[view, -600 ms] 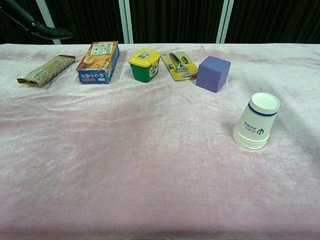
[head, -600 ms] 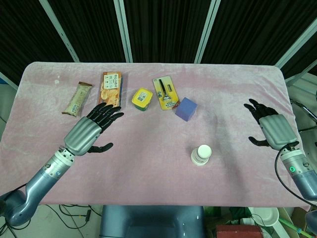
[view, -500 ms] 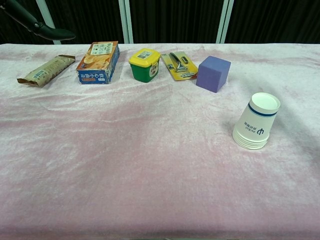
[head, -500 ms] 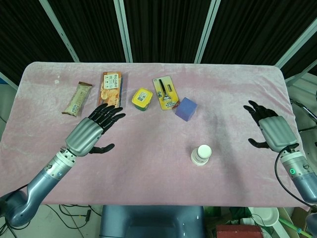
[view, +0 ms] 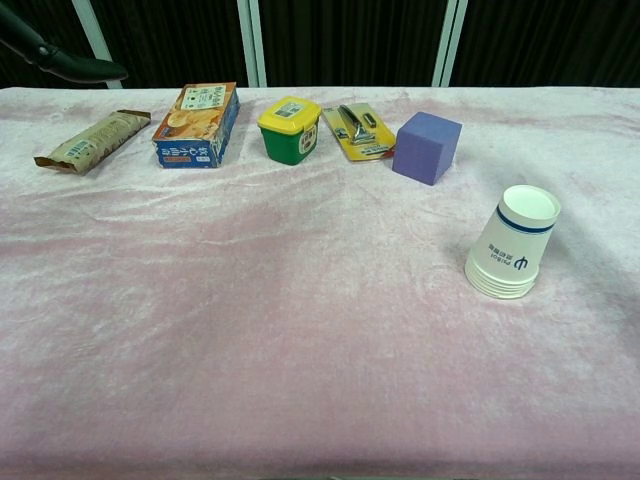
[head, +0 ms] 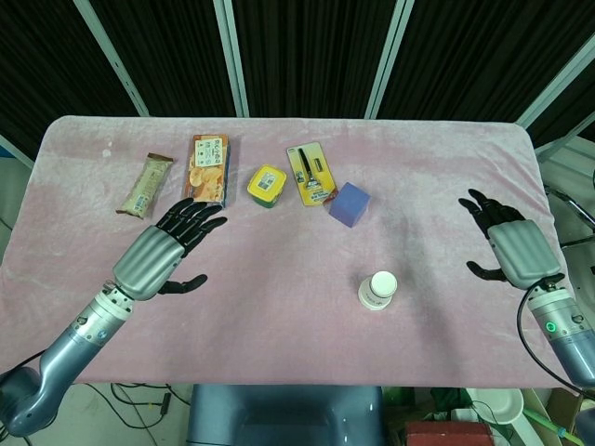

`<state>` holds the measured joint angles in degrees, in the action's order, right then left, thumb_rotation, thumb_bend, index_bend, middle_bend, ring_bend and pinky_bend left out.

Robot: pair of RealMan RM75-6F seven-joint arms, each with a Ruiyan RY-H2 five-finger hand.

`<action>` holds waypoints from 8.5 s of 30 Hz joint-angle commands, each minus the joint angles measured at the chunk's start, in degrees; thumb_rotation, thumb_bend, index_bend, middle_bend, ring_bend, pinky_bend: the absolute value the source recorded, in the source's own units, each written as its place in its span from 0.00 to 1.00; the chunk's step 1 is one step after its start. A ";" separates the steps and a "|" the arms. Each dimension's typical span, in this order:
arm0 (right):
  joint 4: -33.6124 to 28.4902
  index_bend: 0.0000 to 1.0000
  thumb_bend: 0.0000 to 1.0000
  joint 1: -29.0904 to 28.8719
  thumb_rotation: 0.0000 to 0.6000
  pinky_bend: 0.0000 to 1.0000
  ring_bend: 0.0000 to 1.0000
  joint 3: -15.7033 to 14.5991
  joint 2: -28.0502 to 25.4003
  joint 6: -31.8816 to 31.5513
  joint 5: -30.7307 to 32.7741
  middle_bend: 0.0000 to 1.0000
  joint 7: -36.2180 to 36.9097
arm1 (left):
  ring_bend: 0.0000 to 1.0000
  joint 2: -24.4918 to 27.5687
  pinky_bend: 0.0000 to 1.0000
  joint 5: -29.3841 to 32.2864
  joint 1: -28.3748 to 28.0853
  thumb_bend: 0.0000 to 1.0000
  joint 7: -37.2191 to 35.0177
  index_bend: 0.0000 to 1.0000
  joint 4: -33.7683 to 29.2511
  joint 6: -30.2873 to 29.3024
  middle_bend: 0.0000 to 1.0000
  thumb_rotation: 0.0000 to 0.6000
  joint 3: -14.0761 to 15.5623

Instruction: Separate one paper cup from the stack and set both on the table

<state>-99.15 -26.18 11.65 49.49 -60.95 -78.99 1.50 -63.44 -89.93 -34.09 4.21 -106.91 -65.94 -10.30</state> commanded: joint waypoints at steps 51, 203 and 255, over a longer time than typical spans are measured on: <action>-0.50 0.17 0.14 -9.66 1.00 0.20 0.17 -5.03 20.96 11.75 9.69 0.08 -22.90 | 0.00 -2.23 0.00 1.87 25.17 0.22 -9.62 0.13 16.51 -20.87 0.04 1.00 9.80; -11.42 0.58 0.42 -10.92 1.00 0.59 0.59 20.95 9.54 38.97 22.24 0.46 64.76 | 0.00 -25.89 0.00 10.03 -15.37 0.40 6.53 0.54 9.89 -3.43 0.14 1.00 -8.29; -11.27 0.78 0.66 -5.14 1.00 0.73 0.76 27.75 7.05 43.84 28.52 0.63 59.51 | 0.00 -26.43 0.00 8.80 -14.89 0.58 6.07 0.60 12.57 -5.20 0.19 1.00 -7.64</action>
<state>-110.54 -31.59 39.14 56.74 -17.28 -50.53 60.98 -89.89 -81.11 -48.99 10.30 -94.36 -71.11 -17.93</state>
